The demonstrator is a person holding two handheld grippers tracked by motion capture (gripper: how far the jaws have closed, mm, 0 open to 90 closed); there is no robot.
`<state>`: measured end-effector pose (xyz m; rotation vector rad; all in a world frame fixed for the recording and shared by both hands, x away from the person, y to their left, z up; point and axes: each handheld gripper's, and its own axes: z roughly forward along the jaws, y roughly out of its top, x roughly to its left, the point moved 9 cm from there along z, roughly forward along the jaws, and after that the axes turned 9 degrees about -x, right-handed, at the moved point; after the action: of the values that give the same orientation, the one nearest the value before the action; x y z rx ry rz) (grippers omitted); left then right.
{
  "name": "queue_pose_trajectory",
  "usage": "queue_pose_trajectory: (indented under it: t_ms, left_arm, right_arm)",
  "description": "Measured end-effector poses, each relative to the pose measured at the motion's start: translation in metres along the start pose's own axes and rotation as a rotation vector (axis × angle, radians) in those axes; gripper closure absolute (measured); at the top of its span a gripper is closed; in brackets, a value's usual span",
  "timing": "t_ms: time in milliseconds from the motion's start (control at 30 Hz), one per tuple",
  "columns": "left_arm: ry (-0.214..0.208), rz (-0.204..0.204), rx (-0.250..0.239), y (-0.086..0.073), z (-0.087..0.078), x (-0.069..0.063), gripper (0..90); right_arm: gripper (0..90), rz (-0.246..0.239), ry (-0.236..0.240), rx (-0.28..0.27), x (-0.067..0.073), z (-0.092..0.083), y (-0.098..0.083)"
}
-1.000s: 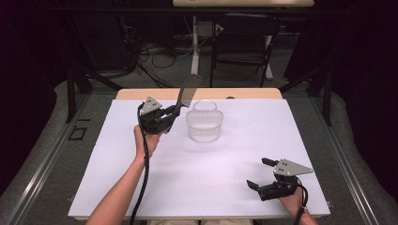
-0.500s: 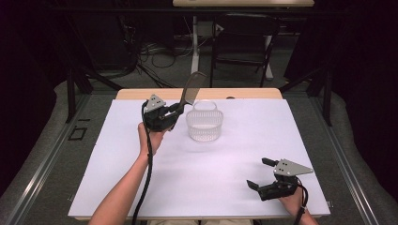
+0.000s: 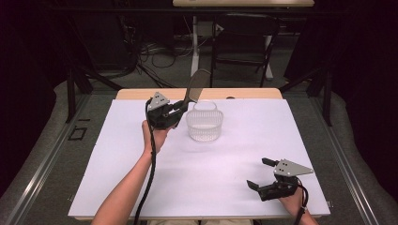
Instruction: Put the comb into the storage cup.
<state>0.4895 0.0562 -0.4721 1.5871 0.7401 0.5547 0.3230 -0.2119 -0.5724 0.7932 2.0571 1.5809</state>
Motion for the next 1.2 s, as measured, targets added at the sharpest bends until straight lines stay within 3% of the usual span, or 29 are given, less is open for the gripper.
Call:
queue_pose_trajectory:
  t_ms: [767, 1200]
  left_arm:
    - [-0.012, -0.002, -0.047, 0.004, 0.012, -0.003, 72.4]
    - [-0.016, 0.023, -0.066, 0.004, 0.022, -0.004, 72.4]
  right_arm:
    - [0.5, 0.0, -0.001, 0.0, 0.0, 0.0, 0.0]
    - [0.6, 0.002, -0.001, 0.004, 0.0, 0.0, -0.001]
